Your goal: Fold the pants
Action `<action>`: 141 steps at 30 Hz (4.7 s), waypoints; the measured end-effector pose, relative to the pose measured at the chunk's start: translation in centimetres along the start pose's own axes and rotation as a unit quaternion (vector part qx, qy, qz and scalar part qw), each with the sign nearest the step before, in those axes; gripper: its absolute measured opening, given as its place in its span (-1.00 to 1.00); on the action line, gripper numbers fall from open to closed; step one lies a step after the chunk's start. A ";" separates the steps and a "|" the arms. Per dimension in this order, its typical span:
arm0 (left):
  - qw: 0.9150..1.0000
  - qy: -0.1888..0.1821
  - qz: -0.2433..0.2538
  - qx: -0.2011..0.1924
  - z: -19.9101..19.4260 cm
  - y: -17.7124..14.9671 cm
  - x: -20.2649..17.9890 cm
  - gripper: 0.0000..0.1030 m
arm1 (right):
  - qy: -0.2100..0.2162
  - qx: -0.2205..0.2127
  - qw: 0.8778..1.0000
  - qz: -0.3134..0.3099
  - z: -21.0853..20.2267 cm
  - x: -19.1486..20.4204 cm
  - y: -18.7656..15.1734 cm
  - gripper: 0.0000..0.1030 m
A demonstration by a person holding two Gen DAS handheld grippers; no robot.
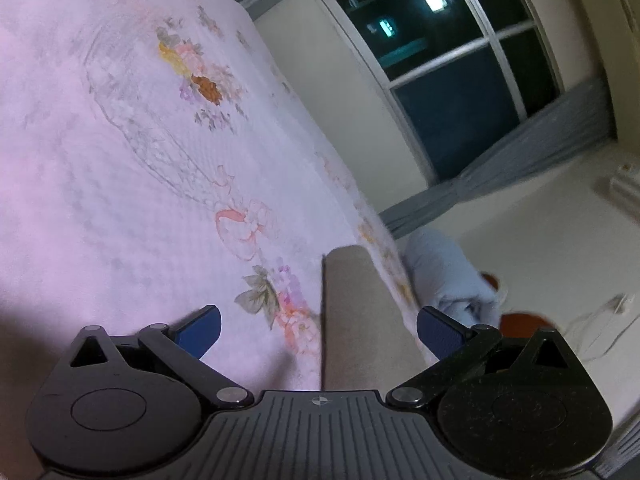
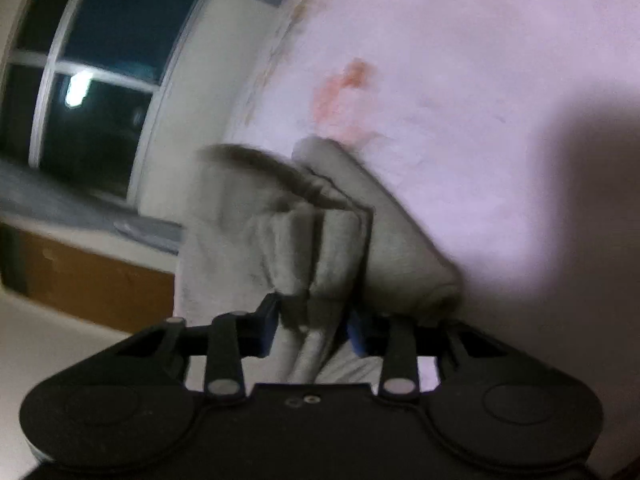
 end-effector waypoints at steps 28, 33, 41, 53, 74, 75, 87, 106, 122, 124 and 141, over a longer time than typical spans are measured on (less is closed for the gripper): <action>0.913 0.189 0.358 0.045 2.1 -5.7 -3.7 1.00 | -0.004 0.030 0.997 -0.065 0.5 2.6 0.8 -0.44; 0.919 0.193 0.334 0.079 2.7 -5.9 -2.4 1.00 | -0.020 0.041 0.998 -0.053 1.0 0.4 0.2 -0.52; 0.960 0.191 0.201 0.022 -2.8 -1.3 -0.6 1.00 | -0.007 -0.007 0.997 -0.070 -3.5 1.5 3.9 -0.15; 0.994 0.031 0.054 0.094 5.7 -5.4 -3.8 1.00 | -0.007 0.018 0.998 -0.053 -2.4 -0.4 4.8 0.46; 0.991 0.014 -0.002 0.130 14.4 -2.2 -2.5 1.00 | 0.024 0.063 0.977 -0.201 5.1 7.8 8.2 0.42; 0.991 0.013 -0.004 0.131 14.6 -2.1 -2.5 1.00 | 0.023 0.076 0.978 -0.192 5.7 7.3 8.2 0.43; 0.990 0.004 0.013 0.140 13.6 -2.1 -2.5 1.00 | 0.062 0.136 0.988 -0.040 0.5 0.9 6.6 0.40; 0.993 0.026 0.054 0.103 6.5 -2.5 -1.0 1.00 | 0.033 0.109 0.993 0.001 0.5 0.9 3.2 0.36; 0.991 0.021 0.072 0.110 7.3 -2.5 -2.4 1.00 | -0.006 0.005 0.998 0.063 -0.6 -0.8 2.5 -0.33; 0.989 0.033 0.106 0.101 7.7 -1.8 -2.9 1.00 | -0.017 -0.022 0.999 -0.016 -2.4 0.8 3.8 -0.22; 0.939 0.175 0.272 0.114 23.7 0.0 -7.1 1.00 | -0.071 0.089 0.959 -0.260 12.7 9.5 5.3 -0.77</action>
Point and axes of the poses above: each gripper's, at about its wrist camera, not at the fingertips, and z roughly the way its jaws point, x to its left, y to its top, the point moved 10 cm from there along z, roughly the way its jaws point, and after that the axes turned 7 degrees about -x, right-handed, at the moved point
